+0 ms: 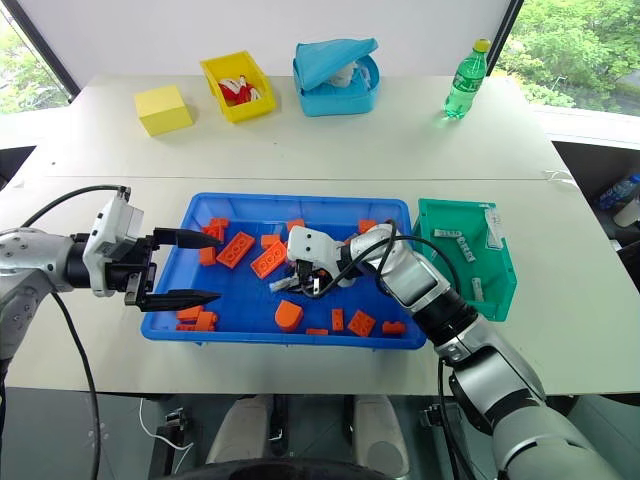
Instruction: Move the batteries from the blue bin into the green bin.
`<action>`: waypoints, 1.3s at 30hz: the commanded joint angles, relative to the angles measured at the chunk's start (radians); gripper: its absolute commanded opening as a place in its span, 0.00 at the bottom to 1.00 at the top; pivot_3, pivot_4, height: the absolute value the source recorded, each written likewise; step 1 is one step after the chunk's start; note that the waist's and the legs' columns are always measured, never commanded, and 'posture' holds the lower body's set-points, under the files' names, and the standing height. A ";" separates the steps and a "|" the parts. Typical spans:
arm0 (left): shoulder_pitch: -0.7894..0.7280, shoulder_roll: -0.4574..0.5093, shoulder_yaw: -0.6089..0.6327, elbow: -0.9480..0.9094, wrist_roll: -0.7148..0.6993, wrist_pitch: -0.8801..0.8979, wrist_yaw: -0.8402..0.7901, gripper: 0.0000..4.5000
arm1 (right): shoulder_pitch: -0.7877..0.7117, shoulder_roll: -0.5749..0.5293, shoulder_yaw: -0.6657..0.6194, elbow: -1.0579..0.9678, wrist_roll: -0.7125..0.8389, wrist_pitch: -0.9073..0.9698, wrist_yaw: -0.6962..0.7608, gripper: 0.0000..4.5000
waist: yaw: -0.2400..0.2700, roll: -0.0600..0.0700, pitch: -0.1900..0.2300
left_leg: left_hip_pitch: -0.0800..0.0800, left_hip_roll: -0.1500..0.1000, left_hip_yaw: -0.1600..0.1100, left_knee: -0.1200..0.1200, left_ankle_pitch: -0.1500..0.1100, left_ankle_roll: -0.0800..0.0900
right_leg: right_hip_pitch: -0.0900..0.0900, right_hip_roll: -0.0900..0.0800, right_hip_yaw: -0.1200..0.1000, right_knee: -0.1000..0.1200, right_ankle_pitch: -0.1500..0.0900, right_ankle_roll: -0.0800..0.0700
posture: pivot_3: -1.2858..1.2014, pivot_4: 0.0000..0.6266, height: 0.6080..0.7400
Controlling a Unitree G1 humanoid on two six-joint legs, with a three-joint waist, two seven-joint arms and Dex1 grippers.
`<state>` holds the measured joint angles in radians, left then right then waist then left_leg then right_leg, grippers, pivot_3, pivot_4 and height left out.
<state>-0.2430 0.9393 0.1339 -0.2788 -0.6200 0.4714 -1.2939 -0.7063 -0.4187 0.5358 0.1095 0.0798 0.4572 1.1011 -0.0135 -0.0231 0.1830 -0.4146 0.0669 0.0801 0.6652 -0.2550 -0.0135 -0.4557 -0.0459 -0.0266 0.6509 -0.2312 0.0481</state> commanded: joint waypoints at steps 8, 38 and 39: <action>-0.028 -0.030 0.008 -0.015 -0.031 0.000 0.008 1.00 | 0.046 -0.132 -0.265 -0.302 0.142 0.266 -0.037 0.02 | 0.003 0.000 0.000 | 0.000 0.000 0.000 0.000 0.000 0.000 | 0.000 0.000 0.000 0.000 0.000 0.000 | 0.52 0.24 0.97; -0.128 -0.100 -0.085 0.078 0.030 -0.057 -0.020 1.00 | 0.235 -0.491 -0.694 -0.587 0.432 0.550 -0.187 0.68 | -0.001 0.000 0.000 | 0.007 0.000 -0.002 -0.001 0.000 0.000 | 0.007 0.001 0.000 -0.002 -0.001 0.000 | 0.52 0.24 0.97; -0.124 -0.097 -0.080 0.071 0.028 -0.054 -0.017 1.00 | 0.205 -0.459 -0.642 -0.588 0.438 0.550 -0.193 0.68 | -0.001 0.000 0.000 | 0.006 0.000 -0.002 -0.001 0.000 0.000 | 0.007 0.001 0.000 -0.003 -0.001 0.000 | 0.52 0.24 0.97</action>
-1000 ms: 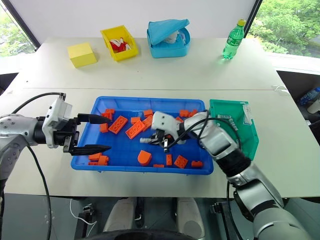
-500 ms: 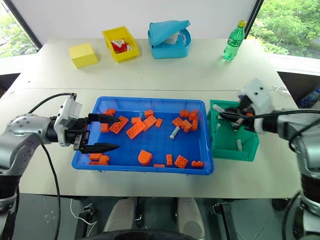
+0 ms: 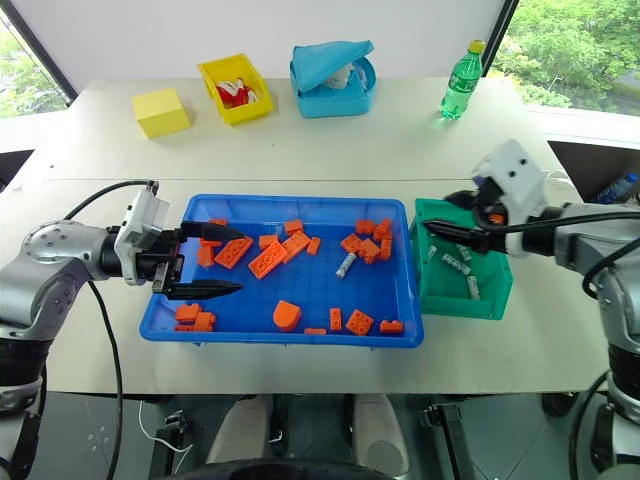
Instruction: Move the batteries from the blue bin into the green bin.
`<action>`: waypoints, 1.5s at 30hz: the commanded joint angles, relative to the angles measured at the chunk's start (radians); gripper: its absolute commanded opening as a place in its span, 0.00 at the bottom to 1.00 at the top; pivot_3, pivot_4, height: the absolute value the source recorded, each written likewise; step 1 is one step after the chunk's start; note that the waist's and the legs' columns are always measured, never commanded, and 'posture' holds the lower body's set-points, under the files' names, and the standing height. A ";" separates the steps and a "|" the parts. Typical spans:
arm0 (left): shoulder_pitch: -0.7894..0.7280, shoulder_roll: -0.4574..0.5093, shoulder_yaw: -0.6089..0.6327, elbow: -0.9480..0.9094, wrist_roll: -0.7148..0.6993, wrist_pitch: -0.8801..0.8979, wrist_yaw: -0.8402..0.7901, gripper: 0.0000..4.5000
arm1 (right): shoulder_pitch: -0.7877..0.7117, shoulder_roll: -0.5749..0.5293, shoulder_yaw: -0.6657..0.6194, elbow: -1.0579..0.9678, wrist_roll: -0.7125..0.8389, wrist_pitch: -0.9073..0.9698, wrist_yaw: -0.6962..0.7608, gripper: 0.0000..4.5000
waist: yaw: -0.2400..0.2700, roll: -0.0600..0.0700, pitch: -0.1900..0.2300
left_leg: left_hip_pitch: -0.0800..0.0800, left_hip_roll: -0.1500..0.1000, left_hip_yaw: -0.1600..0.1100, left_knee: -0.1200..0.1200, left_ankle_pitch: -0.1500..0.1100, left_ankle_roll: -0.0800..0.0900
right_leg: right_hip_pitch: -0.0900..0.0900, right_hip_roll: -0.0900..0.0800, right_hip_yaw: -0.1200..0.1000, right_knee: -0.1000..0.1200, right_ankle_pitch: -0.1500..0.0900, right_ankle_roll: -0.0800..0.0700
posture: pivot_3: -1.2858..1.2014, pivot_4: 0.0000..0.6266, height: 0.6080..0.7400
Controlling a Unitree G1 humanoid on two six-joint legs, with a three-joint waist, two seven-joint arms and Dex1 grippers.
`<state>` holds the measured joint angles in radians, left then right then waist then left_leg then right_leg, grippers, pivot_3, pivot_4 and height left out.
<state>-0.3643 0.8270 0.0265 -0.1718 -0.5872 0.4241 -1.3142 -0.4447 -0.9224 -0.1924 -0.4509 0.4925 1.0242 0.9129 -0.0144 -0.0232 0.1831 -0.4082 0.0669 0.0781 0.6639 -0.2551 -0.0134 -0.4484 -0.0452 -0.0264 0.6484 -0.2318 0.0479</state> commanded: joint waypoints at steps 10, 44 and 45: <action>0.060 0.047 0.077 -0.106 -0.025 0.019 0.046 1.00 | -0.140 0.279 0.387 0.041 -0.032 0.071 -0.174 0.68 | 0.003 0.000 0.000 | -0.001 0.000 0.001 0.000 0.000 0.000 | 0.000 -0.001 0.000 0.000 0.000 0.000 | 0.52 0.24 0.97; 0.017 0.049 0.052 -0.060 -0.007 0.001 0.023 1.00 | -0.044 0.282 0.448 0.042 -0.127 0.059 -0.284 0.88 | 0.002 0.000 0.000 | -0.001 0.000 0.001 0.000 0.000 0.000 | 0.000 -0.001 0.000 0.000 0.000 -0.001 | 0.52 0.24 0.97; 0.017 0.049 0.052 -0.060 -0.006 0.000 0.022 1.00 | -0.045 0.283 0.451 0.044 -0.130 0.056 -0.284 0.99 | 0.002 0.000 0.000 | -0.001 0.000 0.001 0.000 0.000 0.000 | 0.000 -0.001 -0.001 0.000 0.000 -0.001 | 0.52 0.24 0.97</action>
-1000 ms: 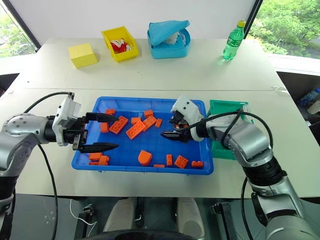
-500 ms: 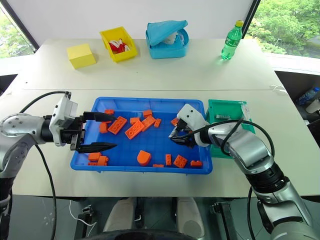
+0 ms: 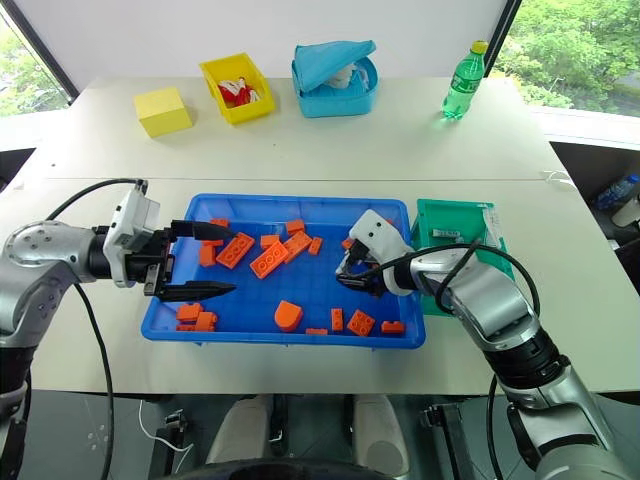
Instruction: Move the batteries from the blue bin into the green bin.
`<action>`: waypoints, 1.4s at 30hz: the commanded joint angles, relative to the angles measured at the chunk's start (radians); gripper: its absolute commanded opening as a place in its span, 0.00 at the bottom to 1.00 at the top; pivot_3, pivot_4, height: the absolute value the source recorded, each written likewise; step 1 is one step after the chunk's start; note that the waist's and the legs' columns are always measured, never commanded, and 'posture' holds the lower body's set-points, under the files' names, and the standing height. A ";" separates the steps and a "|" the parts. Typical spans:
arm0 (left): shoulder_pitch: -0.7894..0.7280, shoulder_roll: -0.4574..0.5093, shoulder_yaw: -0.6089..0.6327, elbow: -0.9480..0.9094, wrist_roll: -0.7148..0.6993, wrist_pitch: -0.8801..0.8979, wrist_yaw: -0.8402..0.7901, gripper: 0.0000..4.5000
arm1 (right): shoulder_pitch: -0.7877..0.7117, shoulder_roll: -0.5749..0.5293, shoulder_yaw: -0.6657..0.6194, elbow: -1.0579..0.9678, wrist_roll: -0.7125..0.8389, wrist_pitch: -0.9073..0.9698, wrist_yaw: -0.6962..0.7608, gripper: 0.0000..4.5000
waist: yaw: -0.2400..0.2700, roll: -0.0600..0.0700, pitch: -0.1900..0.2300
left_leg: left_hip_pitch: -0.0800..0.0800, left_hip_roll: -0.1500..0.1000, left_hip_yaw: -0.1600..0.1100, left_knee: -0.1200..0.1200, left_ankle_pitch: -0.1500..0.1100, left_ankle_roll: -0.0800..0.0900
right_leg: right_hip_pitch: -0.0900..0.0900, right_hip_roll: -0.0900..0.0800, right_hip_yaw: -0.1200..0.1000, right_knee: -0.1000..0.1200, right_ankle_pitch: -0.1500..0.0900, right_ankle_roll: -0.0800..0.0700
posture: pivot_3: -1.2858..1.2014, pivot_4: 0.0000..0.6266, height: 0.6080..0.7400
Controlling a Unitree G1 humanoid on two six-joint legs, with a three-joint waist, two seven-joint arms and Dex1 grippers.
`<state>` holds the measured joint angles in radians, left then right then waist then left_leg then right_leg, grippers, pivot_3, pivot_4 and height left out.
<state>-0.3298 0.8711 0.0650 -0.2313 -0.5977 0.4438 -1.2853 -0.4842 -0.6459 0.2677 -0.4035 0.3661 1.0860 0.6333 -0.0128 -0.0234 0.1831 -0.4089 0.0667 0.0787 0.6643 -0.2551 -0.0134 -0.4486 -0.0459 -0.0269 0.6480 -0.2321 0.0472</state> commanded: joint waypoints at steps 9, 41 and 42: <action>-0.010 0.003 0.014 -0.002 0.005 -0.024 -0.004 1.00 | -0.021 0.035 0.013 0.048 -0.029 -0.042 -0.002 1.00 | 0.000 0.000 0.000 | 0.000 0.000 0.000 0.000 0.000 0.000 | 0.000 0.000 0.000 0.000 0.000 0.000 | 0.52 0.24 0.97; -0.005 0.001 0.019 0.023 0.008 -0.059 0.000 1.00 | -0.028 0.083 0.089 0.130 -0.104 -0.132 0.031 0.72 | 0.000 0.000 0.000 | 0.000 0.000 0.000 0.000 0.000 0.000 | 0.000 0.000 0.000 0.000 0.000 0.000 | 0.52 0.24 0.97; -0.006 0.001 0.018 0.024 0.008 -0.059 -0.001 1.00 | -0.025 0.083 0.089 0.125 -0.105 -0.131 0.031 0.60 | 0.000 0.000 0.000 | 0.000 0.000 0.000 0.000 0.000 0.000 | 0.000 0.000 0.000 0.000 0.000 0.000 | 0.52 0.24 0.97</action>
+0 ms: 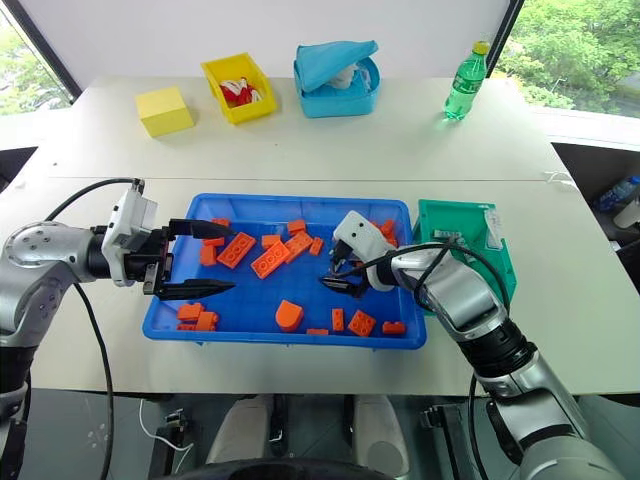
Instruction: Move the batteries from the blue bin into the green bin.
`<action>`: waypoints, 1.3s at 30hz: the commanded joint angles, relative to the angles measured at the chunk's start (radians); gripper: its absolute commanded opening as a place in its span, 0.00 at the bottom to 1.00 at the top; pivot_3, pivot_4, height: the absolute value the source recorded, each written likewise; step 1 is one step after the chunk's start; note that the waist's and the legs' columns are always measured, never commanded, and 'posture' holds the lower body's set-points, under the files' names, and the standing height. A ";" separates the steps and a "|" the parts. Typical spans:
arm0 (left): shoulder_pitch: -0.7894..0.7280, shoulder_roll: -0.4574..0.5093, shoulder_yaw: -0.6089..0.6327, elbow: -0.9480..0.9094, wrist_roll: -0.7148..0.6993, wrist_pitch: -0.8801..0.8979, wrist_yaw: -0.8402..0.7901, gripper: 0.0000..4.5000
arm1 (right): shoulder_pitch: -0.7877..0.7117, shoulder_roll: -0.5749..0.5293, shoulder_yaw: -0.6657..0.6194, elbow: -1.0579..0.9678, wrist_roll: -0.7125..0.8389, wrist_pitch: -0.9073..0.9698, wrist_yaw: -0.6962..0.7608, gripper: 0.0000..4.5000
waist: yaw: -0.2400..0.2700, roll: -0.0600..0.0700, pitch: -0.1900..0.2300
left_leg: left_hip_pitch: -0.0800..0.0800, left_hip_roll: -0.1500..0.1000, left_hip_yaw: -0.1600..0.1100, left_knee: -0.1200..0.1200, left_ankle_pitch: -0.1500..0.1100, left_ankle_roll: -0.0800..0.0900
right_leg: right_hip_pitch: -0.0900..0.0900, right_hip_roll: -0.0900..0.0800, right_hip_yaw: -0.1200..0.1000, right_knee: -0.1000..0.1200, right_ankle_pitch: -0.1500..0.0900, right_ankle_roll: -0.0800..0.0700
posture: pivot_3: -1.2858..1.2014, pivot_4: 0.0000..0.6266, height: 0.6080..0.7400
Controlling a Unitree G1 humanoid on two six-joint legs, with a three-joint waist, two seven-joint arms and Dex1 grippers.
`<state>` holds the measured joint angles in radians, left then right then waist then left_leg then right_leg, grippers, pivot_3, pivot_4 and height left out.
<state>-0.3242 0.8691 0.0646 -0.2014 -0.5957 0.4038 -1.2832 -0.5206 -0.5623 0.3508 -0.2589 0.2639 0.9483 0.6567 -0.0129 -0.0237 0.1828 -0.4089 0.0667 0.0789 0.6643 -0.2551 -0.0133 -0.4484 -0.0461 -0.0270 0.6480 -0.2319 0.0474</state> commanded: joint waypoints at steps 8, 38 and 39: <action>-0.015 -0.006 0.012 -0.002 0.013 -0.023 -0.009 1.00 | -0.027 0.016 -0.150 -0.166 0.125 0.116 0.028 0.49 | 0.000 0.000 0.000 | 0.000 0.000 0.000 0.000 0.000 0.000 | 0.000 0.000 0.000 0.000 0.000 0.000 | 0.52 0.24 0.97; -0.189 0.053 0.037 0.212 0.032 -0.013 -0.117 1.00 | 0.352 -0.723 -0.752 0.300 0.126 -0.513 0.655 1.00 | 0.002 0.002 0.001 | 0.000 -0.001 0.001 0.000 -0.001 0.002 | 0.001 -0.001 0.000 -0.002 -0.001 0.002 | 0.52 0.24 0.97; -0.193 0.077 0.050 0.231 0.030 -0.012 -0.130 1.00 | 0.343 -0.749 -0.751 0.366 0.111 -0.570 0.692 1.00 | -0.001 0.002 0.001 | 0.000 -0.001 0.001 0.000 -0.001 0.002 | 0.001 -0.001 0.000 -0.002 -0.001 0.001 | 0.52 0.24 0.97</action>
<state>-0.4897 0.9123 0.0603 0.0200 -0.5677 0.4050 -1.3936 -0.1596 -1.2798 -0.3598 0.0449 0.3942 0.4572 1.2970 -0.0136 -0.0221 0.1842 -0.4084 0.0659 0.0805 0.6647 -0.2562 -0.0116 -0.4474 -0.0470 -0.0265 0.6457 -0.2347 0.0463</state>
